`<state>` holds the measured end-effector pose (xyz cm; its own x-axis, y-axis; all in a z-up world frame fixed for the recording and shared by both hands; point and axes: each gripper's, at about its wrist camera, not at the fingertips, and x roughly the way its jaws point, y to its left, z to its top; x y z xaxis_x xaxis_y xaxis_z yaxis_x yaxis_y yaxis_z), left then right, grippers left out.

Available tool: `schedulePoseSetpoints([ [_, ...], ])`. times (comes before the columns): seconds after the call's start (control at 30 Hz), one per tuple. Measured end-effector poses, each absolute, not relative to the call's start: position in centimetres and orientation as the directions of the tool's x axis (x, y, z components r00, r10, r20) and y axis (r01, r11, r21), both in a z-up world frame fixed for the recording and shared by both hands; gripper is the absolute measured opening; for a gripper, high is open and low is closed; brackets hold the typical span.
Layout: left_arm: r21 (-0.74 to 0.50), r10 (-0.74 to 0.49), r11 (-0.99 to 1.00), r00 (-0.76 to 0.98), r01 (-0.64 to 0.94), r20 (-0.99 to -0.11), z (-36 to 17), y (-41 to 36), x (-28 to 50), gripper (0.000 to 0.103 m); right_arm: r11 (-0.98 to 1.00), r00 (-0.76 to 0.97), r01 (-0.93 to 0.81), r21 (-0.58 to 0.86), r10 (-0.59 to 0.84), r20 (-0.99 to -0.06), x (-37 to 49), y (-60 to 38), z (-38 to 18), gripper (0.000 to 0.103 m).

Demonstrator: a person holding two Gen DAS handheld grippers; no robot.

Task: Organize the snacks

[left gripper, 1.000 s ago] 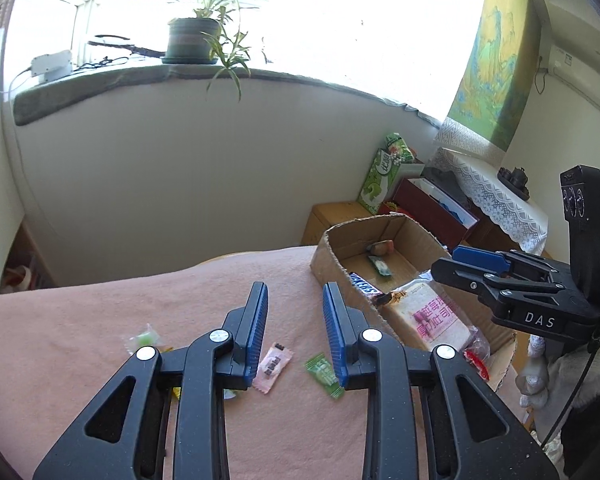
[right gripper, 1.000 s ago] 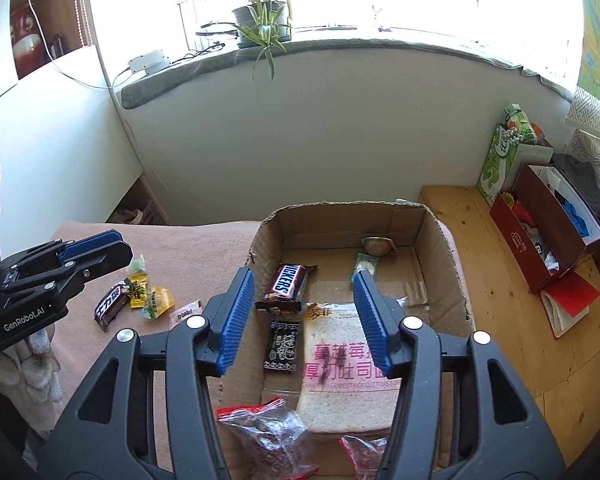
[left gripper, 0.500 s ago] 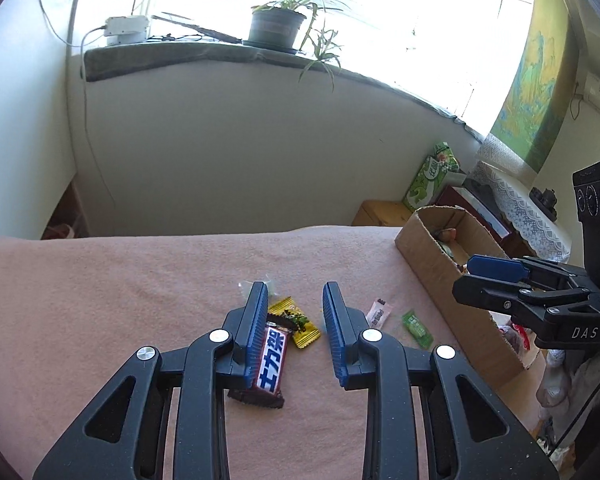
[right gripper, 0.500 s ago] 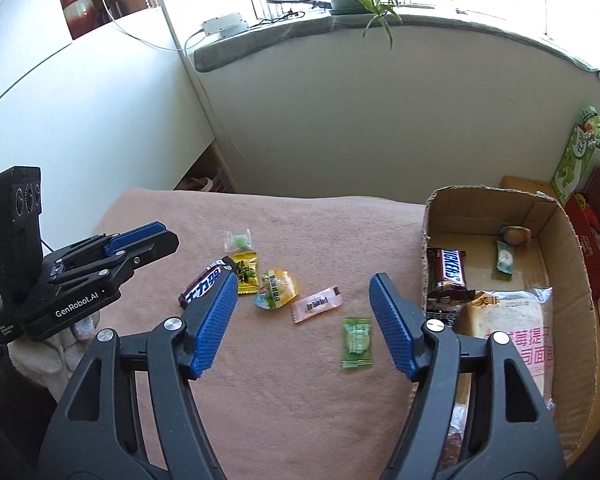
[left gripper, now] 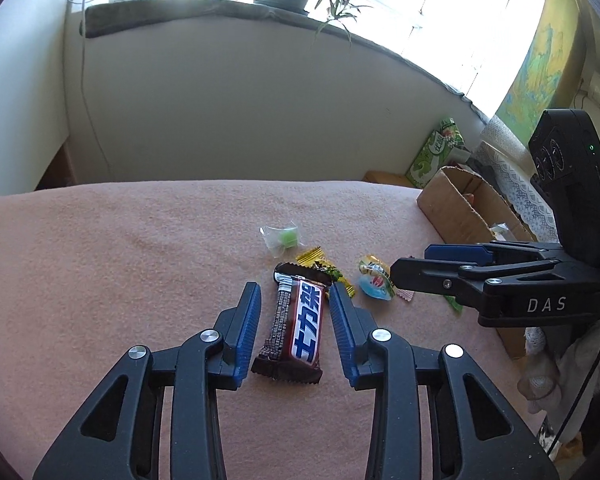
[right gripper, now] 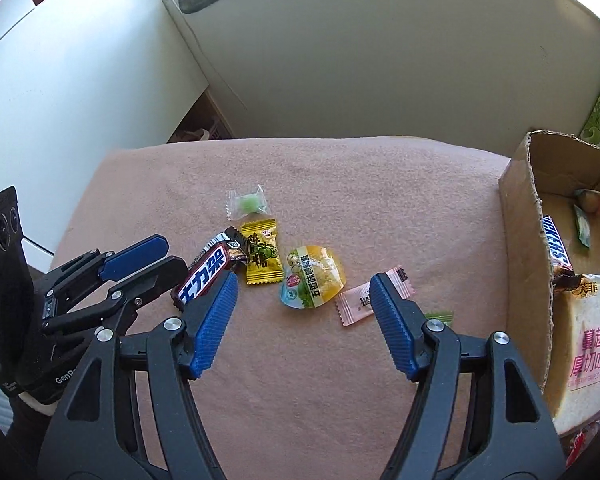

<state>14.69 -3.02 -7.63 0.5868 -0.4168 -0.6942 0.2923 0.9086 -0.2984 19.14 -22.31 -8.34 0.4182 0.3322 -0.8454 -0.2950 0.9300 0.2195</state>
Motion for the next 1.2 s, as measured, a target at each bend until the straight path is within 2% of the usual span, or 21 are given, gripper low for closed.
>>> schedulePoseSetpoints([
  [0.1, -0.280, -0.406, 0.913, 0.577, 0.298, -0.709, -8.2, -3.1, 14.6, 0.038, 0.937, 0.417, -0.282, 0.206, 0.313, -0.853, 19.9, -22.0, -9.1, 0.071],
  [0.6, -0.252, -0.394, 0.914, 0.542, 0.318, -0.742, -9.5, -4.0, 14.6, 0.038, 0.936, 0.396, -0.314, 0.160, 0.282, -0.874, 20.5, -20.1, -10.9, 0.070],
  [0.83, -0.237, -0.383, 0.917, 0.542, 0.321, -0.748, -9.8, -4.7, 14.9, 0.038, 0.936, 0.411, -0.338, 0.094, 0.237, -0.880, 20.3, -19.4, -11.5, 0.060],
  [0.87, -0.236, -0.383, 0.917, 0.542, 0.321, -0.748, -9.9, -4.8, 14.9, 0.038, 0.935, 0.410, -0.342, 0.091, 0.236, -0.881, 20.1, -19.5, -11.5, 0.051],
  [0.93, -0.240, -0.386, 0.916, 0.540, 0.322, -0.748, -9.9, -4.7, 14.9, 0.038, 0.933, 0.393, -0.350, 0.090, 0.233, -0.889, 19.9, -19.0, -12.0, 0.042],
  [1.0, -0.246, -0.392, 0.914, 0.539, 0.323, -0.745, -10.0, -4.7, 15.0, 0.032, 0.930, 0.406, -0.362, 0.059, 0.214, -0.888, 19.4, -18.6, -12.2, 0.042],
  [1.2, -0.249, -0.394, 0.913, 0.544, 0.323, -0.740, -10.0, -4.5, 14.9, 0.027, 0.929, 0.430, -0.370, 0.019, 0.189, -0.883, 18.8, -17.7, -12.3, 0.038],
])
